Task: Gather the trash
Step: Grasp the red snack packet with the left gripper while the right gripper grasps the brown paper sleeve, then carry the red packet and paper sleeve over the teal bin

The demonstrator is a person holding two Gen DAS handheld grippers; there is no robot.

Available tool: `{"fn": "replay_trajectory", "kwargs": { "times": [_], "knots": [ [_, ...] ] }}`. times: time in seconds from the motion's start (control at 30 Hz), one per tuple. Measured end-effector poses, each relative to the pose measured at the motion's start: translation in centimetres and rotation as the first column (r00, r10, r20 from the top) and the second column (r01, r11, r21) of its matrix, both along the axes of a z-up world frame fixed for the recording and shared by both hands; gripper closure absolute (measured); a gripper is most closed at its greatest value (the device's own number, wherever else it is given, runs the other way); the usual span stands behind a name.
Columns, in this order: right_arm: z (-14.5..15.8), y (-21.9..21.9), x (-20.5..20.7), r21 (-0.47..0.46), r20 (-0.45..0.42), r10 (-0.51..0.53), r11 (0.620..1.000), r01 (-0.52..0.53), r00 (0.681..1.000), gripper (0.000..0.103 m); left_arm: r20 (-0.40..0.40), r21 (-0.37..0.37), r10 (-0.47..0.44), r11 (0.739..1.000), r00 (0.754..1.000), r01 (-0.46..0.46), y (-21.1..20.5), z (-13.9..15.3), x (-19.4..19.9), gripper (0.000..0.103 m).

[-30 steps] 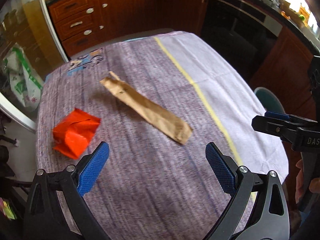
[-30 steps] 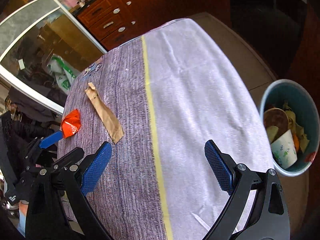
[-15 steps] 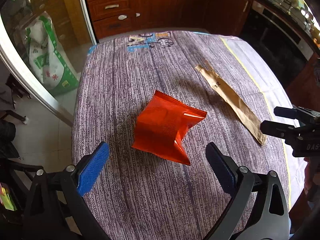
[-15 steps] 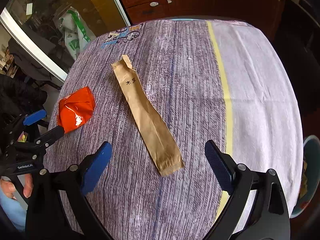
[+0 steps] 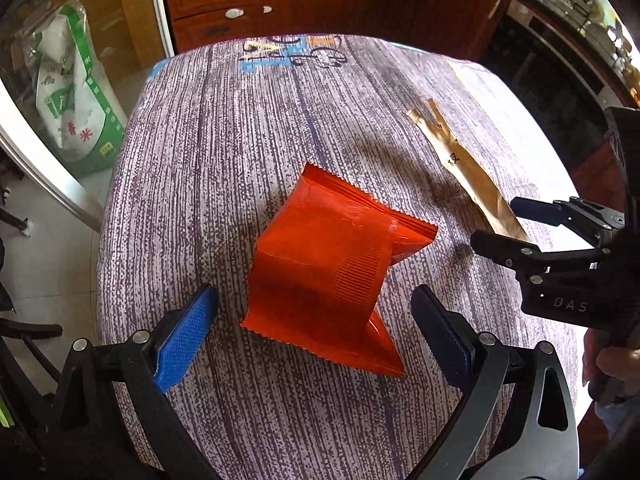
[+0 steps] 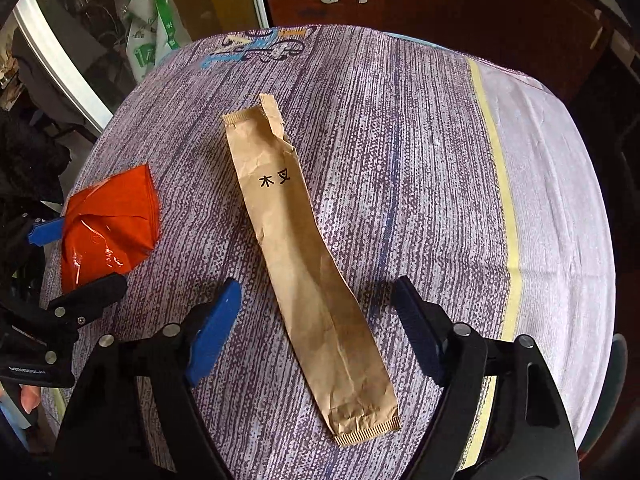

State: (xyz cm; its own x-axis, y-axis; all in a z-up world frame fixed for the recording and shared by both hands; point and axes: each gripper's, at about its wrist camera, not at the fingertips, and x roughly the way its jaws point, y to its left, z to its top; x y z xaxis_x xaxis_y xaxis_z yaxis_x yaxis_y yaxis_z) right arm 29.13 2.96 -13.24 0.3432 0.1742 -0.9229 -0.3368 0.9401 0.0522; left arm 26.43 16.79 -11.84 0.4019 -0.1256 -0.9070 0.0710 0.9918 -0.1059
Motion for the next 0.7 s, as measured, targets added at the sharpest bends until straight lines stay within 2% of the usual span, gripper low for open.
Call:
{"fn": "replay_trajectory", "kwargs": {
  "times": [0.07,0.1,0.13,0.2,0.3,0.33,0.37,0.7],
  "knots": [
    [0.0,0.2,-0.3,-0.033,0.028,0.009,0.999,-0.008,1.0,0.038,0.009,-0.011,-0.002,1.0,1.0,0.002,-0.1,0.0,0.0,0.008],
    [0.1,0.2,-0.4,-0.038,0.04,0.012,0.999,-0.011,0.999,0.049,0.017,-0.011,-0.007,1.0,1.0,0.007,-0.3,0.0,-0.1,0.018],
    [0.2,0.1,-0.6,-0.035,0.051,0.013,0.999,-0.011,0.999,0.064,0.018,-0.007,-0.019,1.0,1.0,0.019,-0.6,0.0,-0.1,0.03],
    [0.4,0.1,-0.6,-0.031,0.054,0.016,0.999,-0.014,0.998,0.077,0.026,0.013,-0.031,0.999,0.999,0.031,-1.3,0.1,-0.3,0.045],
    [0.9,-0.1,-1.0,-0.017,0.055,0.014,1.0,-0.013,0.998,0.088,0.044,0.015,-0.051,0.999,0.998,0.05,-2.0,0.6,-0.9,0.054],
    [1.1,-0.3,-1.2,-0.009,0.049,0.012,1.0,-0.011,0.999,0.089,0.054,0.021,-0.055,0.998,0.997,0.054,-2.3,0.9,-1.3,0.064],
    [1.2,-0.5,-1.4,-0.002,0.047,0.01,1.0,-0.01,0.999,0.089,0.058,0.025,-0.059,0.998,0.997,0.058,-2.5,1.1,-1.4,0.066],
    [4.3,-5.0,-4.0,0.126,0.041,-0.062,0.99,0.056,0.997,0.089,0.108,0.053,-0.118,0.992,0.987,0.113,-7.2,5.2,-3.8,0.068]
  ]
}}
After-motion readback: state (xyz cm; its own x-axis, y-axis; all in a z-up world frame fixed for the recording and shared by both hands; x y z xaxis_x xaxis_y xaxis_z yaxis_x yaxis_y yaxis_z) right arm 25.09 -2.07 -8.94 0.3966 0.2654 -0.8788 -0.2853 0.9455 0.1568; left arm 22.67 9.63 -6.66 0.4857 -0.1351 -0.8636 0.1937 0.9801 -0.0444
